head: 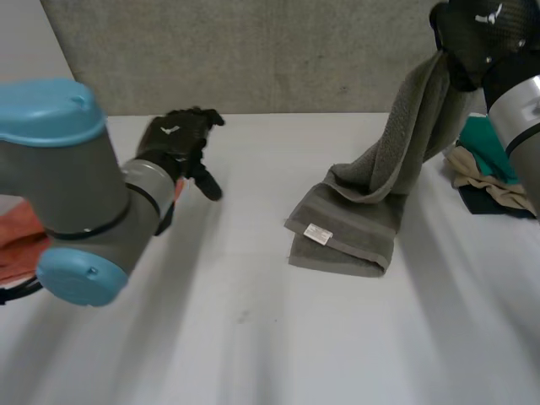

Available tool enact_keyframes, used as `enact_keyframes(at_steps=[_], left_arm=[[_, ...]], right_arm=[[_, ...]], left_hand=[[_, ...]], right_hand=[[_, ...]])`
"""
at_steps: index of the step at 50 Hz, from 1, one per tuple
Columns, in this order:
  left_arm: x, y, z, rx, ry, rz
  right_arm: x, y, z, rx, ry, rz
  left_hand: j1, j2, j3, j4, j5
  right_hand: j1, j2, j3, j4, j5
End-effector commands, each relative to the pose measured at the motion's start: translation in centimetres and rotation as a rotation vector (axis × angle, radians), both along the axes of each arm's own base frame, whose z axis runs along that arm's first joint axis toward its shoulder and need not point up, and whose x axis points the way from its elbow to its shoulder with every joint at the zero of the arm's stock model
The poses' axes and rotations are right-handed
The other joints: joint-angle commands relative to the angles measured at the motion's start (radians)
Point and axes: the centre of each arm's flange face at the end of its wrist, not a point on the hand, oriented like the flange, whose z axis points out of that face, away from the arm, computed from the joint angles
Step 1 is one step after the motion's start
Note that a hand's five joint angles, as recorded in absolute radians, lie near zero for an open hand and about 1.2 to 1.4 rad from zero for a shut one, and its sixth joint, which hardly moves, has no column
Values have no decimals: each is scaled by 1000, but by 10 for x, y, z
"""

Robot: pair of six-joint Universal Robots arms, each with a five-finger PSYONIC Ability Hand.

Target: Fold the laundry.

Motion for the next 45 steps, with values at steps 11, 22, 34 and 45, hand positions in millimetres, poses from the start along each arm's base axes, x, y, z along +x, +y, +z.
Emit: enact_keyframes(at_steps=[11,22,34,45], left_arm=[[-58,13,-55,213,36,-162],[-85,39,-83,358,95,-251],[-83,58,-83,460,115,-275],[34,20,48,125,27,50]], right_arm=[[20,104,77,-121,-49,209],[16,122,98,-133,-103,235],[6,108,99,-86,-151,171],[-29,37,58,33,-31,-42]], left_hand=[[-36,-38,-36,-35,-22],[240,238,240,242,254],[1111,1110,1112,1113,1125],[1111,1110,1112,1113,1125]], right_hand=[[297,212,207,196,214],[297,212,207,196,214],[297,212,207,196,214],[297,212,207,196,214]])
